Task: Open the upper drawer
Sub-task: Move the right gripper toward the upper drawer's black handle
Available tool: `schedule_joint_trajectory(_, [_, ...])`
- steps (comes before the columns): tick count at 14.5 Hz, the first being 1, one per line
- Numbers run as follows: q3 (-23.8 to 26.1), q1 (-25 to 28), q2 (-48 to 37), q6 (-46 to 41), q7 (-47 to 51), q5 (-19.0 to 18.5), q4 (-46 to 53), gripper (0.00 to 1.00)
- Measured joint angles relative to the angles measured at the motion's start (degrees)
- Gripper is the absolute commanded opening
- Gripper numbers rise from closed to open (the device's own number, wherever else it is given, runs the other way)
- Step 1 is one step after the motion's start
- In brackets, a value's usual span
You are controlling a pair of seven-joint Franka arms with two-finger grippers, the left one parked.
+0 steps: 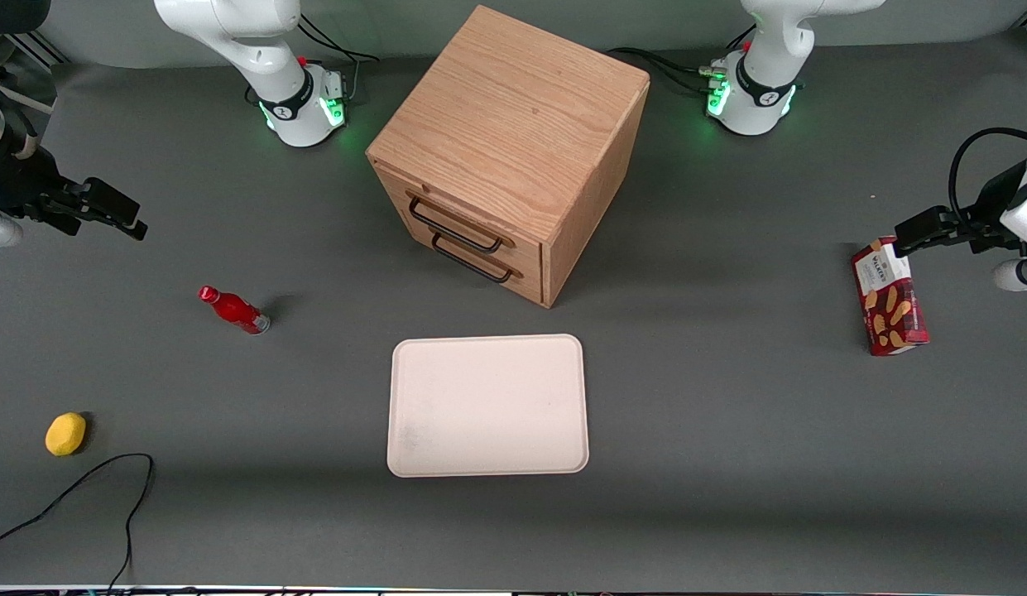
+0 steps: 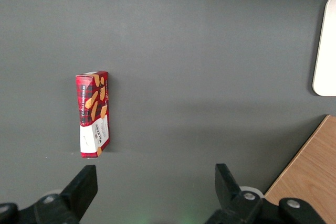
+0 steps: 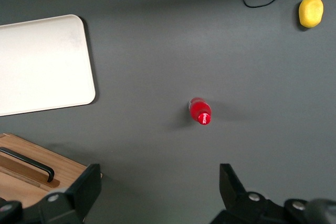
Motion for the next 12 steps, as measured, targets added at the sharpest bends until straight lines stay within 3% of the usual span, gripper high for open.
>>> schedule_joint_trajectory(8, [1.07, 0.38, 1.5, 1.03, 0.05, 0.33, -0.04, 1.0])
schedule_joint_trajectory(12, [7.97, 2.26, 5.71, 4.59, 0.03, 0.87, 0.4, 1.0])
